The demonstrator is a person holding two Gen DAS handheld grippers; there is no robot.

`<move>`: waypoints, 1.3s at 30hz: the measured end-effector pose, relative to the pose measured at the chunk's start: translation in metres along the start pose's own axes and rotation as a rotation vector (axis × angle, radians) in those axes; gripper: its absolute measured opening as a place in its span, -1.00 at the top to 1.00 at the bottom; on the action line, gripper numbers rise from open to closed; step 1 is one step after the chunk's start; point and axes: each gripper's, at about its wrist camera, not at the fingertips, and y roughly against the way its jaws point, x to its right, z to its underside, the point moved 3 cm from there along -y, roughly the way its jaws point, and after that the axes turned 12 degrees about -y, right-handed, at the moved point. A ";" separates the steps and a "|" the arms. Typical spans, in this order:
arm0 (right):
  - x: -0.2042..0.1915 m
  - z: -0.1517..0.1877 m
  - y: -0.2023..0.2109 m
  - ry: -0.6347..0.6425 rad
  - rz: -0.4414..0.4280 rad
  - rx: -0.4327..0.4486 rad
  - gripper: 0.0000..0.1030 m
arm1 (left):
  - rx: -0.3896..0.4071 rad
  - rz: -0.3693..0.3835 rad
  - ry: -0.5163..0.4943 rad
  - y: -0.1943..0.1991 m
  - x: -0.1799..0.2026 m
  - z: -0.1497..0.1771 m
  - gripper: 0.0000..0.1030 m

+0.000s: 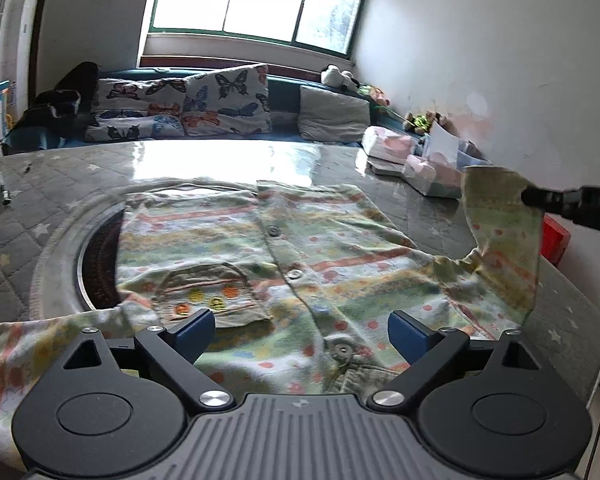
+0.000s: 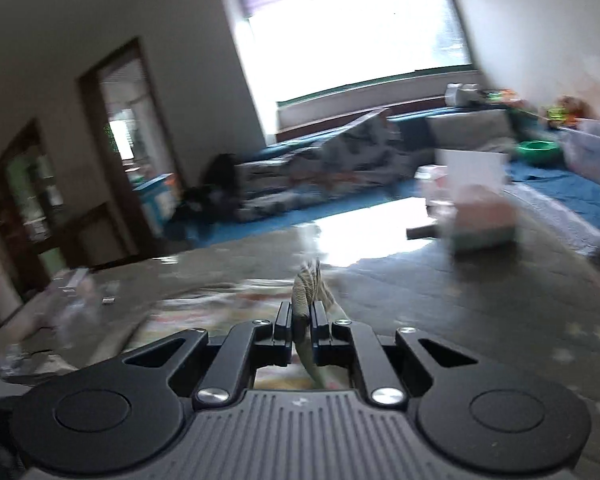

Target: Fold clothes

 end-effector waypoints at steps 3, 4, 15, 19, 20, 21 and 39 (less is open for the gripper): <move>-0.034 0.001 -0.009 0.049 -0.072 -0.021 0.85 | 0.025 -0.017 0.018 0.010 -0.008 0.000 -0.86; -0.042 0.001 -0.013 0.060 -0.090 -0.028 0.85 | 0.033 -0.023 0.023 0.013 -0.011 0.001 -0.86; -0.131 0.049 -0.062 0.209 -0.222 -0.191 0.85 | 0.076 -0.096 0.082 0.045 -0.044 0.011 -0.90; -0.148 0.071 -0.079 0.266 -0.231 -0.256 0.85 | 0.078 -0.108 0.106 0.049 -0.053 0.016 -0.90; -0.151 0.077 -0.083 0.282 -0.234 -0.275 0.84 | 0.081 -0.110 0.108 0.050 -0.055 0.017 -0.90; -0.153 0.083 -0.088 0.299 -0.237 -0.294 0.79 | 0.082 -0.113 0.109 0.051 -0.056 0.017 -0.90; -0.063 0.082 -0.063 0.354 -0.055 -0.381 0.29 | 0.068 -0.030 0.036 0.026 -0.023 0.005 -0.64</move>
